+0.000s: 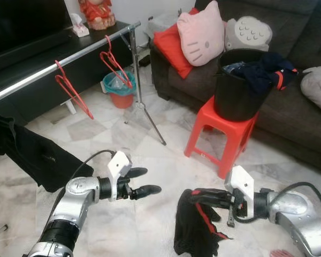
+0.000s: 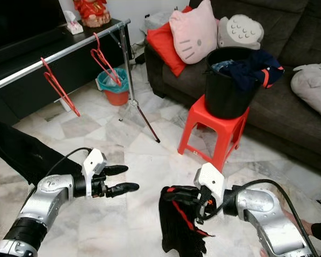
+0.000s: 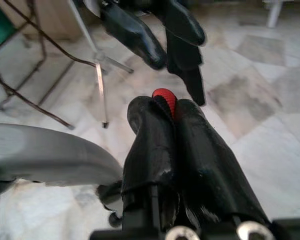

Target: Hang hanger

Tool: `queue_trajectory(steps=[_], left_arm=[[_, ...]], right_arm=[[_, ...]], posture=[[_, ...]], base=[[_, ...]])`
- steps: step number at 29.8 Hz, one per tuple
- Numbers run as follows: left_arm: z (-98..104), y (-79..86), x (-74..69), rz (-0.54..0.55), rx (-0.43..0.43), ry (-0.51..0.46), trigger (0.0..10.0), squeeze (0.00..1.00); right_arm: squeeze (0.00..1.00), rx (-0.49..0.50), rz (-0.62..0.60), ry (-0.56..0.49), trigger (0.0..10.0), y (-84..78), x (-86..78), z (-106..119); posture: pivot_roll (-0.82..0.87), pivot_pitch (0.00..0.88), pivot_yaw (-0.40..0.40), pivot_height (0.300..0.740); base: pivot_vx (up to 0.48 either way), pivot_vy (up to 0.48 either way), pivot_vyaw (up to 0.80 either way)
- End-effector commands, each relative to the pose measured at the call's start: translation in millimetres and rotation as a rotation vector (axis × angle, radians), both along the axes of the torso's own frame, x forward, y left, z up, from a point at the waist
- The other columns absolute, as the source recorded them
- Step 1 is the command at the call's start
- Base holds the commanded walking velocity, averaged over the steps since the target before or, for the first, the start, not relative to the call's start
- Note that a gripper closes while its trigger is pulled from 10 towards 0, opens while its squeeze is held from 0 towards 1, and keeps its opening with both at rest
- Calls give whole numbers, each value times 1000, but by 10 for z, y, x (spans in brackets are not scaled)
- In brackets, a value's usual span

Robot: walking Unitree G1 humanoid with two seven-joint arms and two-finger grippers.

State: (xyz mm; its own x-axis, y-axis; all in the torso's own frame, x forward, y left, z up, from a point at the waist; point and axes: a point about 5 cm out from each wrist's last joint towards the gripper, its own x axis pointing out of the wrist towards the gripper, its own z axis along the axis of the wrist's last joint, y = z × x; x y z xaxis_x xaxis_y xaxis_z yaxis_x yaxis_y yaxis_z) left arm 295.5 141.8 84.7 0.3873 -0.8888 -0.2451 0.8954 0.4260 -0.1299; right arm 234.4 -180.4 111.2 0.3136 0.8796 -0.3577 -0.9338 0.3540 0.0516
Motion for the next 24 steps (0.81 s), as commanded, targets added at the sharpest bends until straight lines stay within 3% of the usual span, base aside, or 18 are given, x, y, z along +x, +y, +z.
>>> queue_trajectory(steps=[1,13,24], left_arm=[[16,-10,-52,-51,1,23,10000,0],[70,-1,-189,-171,-22,97,10000,0],[32,28,-258,-227,84,107,10000,0]], right_arm=[[0,34,44,-17,10000,11,-26,78],[0,51,84,-5,10000,4,-29,80],[0,-31,-73,-85,10000,-126,209,46]], posture=[[-38,39,48,740],[-33,37,52,740],[-31,26,58,740]], base=[[0,0,0],[0,0,0],[0,0,0]])
